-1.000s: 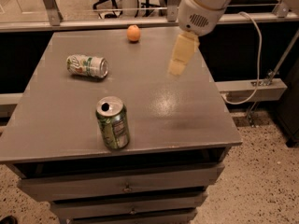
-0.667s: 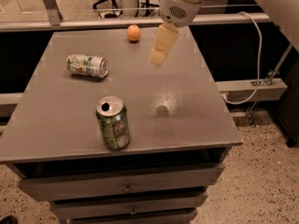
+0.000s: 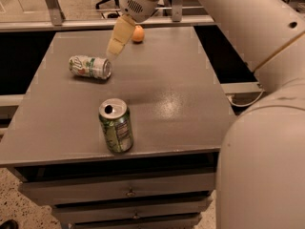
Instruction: Place 7up can upright
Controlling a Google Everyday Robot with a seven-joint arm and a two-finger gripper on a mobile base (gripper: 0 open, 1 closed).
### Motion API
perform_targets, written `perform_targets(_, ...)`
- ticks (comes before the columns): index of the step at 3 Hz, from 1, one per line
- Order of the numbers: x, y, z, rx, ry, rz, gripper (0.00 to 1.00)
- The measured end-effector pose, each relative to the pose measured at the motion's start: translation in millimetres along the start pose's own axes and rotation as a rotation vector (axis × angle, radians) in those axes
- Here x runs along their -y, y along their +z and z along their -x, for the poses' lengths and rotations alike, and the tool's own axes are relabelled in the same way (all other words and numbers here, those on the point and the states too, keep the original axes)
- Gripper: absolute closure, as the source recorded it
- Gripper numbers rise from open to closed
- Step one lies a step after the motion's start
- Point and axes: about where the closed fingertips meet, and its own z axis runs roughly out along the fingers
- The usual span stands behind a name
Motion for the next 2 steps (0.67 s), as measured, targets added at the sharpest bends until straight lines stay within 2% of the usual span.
perform_targets(1,-0.6,33.4,34.1,0.026,0.020,0.031,0.00)
perform_targets(2,-0.3,69.5,57.5,0.014,0.048,0.051,0.00)
